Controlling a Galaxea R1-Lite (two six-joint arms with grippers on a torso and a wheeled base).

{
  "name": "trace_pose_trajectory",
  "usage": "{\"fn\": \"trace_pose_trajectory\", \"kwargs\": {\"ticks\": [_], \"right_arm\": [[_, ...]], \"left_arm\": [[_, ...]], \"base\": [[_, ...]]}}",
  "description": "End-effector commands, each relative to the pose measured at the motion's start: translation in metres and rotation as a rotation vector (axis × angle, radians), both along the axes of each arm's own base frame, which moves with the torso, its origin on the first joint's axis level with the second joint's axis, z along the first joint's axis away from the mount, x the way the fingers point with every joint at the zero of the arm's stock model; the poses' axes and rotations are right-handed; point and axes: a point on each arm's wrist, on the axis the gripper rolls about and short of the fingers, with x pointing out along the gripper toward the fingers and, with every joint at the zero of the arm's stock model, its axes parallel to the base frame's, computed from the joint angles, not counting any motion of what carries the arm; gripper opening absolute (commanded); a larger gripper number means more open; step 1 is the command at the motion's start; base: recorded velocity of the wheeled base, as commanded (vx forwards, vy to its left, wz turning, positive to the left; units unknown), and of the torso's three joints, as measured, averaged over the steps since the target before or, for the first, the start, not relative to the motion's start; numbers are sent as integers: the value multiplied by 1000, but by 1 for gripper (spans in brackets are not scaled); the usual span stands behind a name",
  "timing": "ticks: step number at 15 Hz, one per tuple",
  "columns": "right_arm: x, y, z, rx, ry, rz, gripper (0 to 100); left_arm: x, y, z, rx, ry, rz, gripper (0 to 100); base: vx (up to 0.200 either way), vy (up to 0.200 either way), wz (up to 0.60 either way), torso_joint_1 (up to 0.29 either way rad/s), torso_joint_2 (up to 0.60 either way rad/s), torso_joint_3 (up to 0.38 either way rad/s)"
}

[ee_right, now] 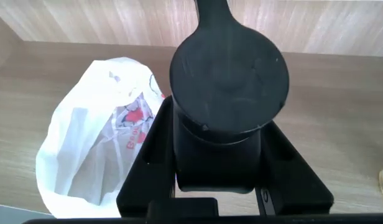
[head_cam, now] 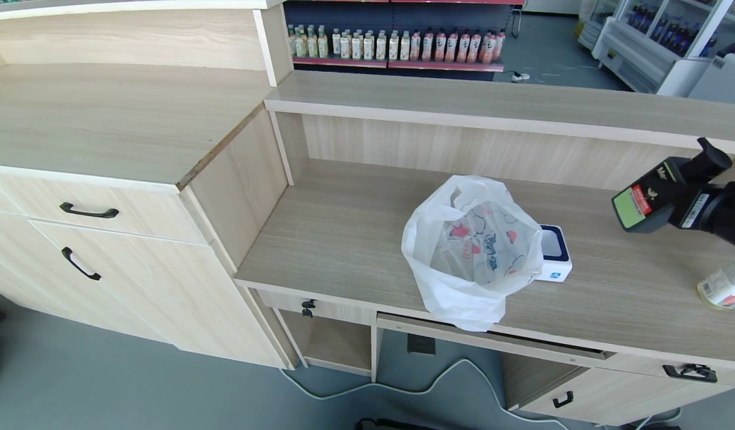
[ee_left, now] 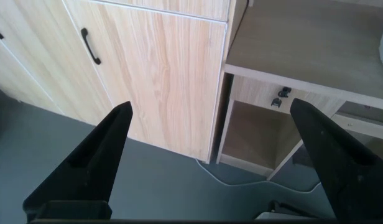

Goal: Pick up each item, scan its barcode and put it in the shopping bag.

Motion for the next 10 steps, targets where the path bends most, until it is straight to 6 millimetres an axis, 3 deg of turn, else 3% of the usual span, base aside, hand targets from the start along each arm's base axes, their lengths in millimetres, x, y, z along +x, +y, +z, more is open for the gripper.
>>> {"fn": "trace_pose_trajectory", "kwargs": {"ticks": [1,4,10], "right_arm": [[27,17,-24,16,92,48,0],[53,36,-48,11,114,95,0],[91,46,-98,3,157,111,0]], "left_arm": [[0,0,0,0,-1,0,100],[0,0,0,-1,-2,0,100],[0,0,0,-1,-2,0,100]], "base": [[0,0,0,0,0,0],[0,0,0,0,0,0],[0,0,0,0,0,0]]}}
